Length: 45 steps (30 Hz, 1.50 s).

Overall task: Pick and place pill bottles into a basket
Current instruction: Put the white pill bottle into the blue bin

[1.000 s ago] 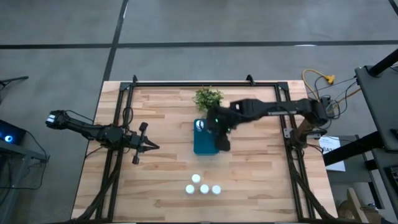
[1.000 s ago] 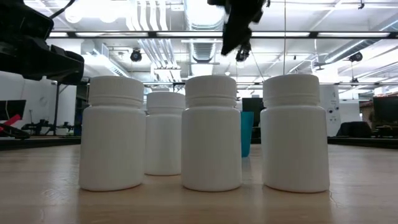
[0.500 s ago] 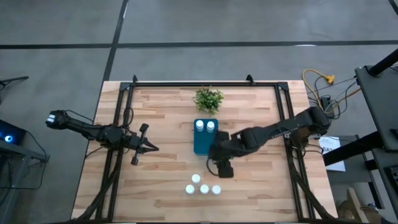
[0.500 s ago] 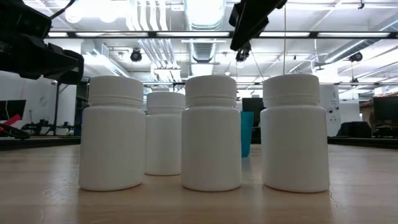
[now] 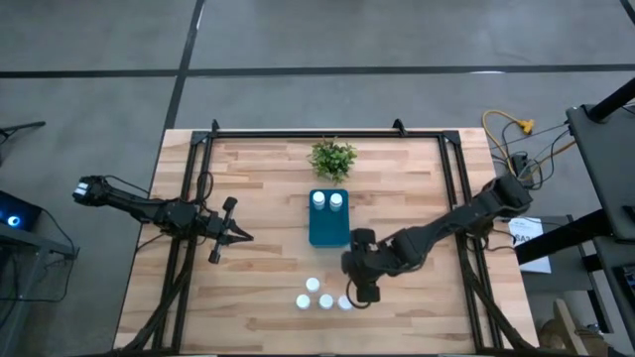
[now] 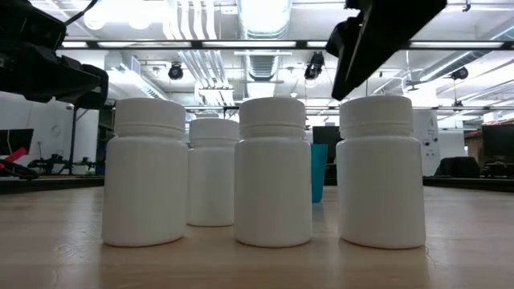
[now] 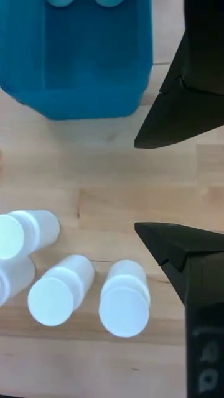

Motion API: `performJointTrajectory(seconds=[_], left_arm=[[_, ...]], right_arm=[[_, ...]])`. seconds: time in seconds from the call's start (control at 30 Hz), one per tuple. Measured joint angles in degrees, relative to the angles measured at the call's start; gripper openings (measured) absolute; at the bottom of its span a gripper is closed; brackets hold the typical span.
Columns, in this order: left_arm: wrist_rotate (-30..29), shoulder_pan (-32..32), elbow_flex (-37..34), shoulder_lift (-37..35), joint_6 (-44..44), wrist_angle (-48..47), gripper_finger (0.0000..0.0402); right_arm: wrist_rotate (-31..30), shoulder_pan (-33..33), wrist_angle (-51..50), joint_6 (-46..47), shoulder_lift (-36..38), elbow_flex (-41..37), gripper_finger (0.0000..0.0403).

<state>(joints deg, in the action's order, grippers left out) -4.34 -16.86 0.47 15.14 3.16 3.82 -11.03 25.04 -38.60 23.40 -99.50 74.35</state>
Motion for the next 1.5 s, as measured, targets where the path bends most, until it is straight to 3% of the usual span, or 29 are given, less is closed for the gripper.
performJointTrajectory(seconds=[0.27,0.53,0.67,0.83,1.0,1.23,1.5], left_arm=[[0.0,0.0,0.0,0.1,0.0,0.0,0.0],[-0.2,0.0,0.0,0.0,0.2,0.2,0.0],[-0.3,0.0,0.0,-0.2,0.2,0.5,0.0],[-0.4,0.0,0.0,-0.3,0.4,0.7,0.0],[-0.4,0.0,0.0,0.1,0.3,0.7,0.0],[-0.4,0.0,0.0,0.1,0.5,2.1,0.0],[0.0,0.0,0.0,0.3,1.9,6.5,0.0]], right_arm=[[-15.5,5.8,0.2,3.9,1.0,-2.2,0.0171],[-27.8,9.2,4.3,8.9,8.9,-10.7,0.0065],[-24.5,8.1,18.2,2.0,16.7,-19.0,0.0017],[-13.9,3.8,34.5,-7.9,26.9,-28.8,0.0009],[-11.0,1.7,38.3,-11.9,34.8,-36.8,0.0008],[-8.1,1.1,53.9,-16.3,45.5,-49.0,0.0008],[-8.1,1.1,55.9,-16.1,53.1,-56.9,0.0008]])
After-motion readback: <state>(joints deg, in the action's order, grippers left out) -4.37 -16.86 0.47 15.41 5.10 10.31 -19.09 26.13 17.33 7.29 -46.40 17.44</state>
